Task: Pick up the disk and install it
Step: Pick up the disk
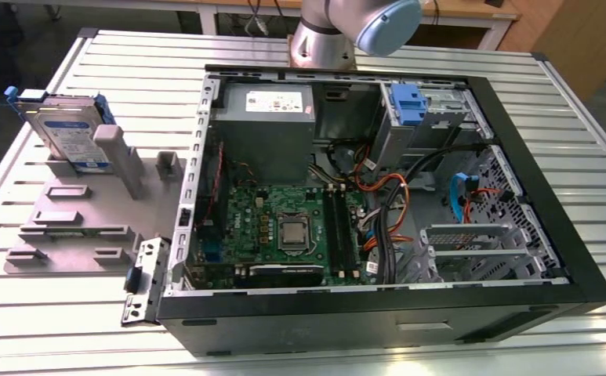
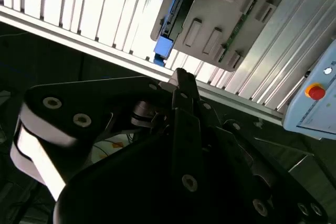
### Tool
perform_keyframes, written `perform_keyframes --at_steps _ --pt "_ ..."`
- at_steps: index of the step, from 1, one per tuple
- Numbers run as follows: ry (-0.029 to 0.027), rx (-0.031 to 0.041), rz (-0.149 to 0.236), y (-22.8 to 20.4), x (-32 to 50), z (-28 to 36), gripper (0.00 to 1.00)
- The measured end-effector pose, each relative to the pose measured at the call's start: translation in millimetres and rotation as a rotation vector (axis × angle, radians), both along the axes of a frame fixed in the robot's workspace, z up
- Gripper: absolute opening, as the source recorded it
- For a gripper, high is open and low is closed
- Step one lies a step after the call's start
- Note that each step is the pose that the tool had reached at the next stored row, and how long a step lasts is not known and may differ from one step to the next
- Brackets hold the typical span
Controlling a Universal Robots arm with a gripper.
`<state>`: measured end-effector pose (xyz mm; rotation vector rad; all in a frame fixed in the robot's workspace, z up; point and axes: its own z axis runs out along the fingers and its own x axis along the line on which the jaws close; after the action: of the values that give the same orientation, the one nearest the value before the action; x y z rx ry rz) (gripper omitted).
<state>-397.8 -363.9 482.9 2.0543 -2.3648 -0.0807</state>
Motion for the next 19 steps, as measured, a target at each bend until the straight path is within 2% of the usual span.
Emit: perform_keyframes --at_steps 19 --pt "-0.0013 0.0001 0.000 0.0 -0.1 -34.7 0.11"
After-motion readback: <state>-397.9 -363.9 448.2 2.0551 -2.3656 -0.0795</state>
